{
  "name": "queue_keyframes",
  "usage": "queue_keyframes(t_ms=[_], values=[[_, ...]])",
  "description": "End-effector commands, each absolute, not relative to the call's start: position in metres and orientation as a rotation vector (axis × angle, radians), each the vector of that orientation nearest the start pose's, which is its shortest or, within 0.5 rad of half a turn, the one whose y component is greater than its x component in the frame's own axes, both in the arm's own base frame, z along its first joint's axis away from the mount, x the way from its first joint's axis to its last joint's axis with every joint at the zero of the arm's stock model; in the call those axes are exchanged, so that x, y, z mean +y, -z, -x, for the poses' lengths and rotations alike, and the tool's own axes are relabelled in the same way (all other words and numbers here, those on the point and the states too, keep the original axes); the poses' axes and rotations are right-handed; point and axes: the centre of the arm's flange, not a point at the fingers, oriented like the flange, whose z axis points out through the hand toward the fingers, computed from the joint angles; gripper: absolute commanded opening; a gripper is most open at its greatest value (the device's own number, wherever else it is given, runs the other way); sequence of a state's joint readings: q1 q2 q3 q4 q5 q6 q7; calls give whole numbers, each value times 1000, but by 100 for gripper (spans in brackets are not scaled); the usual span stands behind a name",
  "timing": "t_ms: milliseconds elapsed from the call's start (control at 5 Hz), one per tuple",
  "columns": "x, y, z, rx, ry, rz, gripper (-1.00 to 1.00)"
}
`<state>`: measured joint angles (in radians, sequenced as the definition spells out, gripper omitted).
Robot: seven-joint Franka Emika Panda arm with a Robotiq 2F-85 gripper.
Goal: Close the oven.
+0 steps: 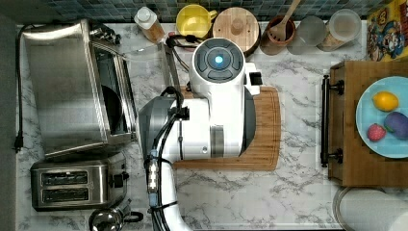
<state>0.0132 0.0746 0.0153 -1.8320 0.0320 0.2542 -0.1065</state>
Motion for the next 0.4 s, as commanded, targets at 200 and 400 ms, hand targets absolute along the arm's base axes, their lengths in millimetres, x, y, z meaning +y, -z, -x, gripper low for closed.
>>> queue_keyframes(t_ms=[200,400], values=[[23,-479,-575,1005,-136,2970,-100],[6,-459,-583,801,-135,2886,-100]])
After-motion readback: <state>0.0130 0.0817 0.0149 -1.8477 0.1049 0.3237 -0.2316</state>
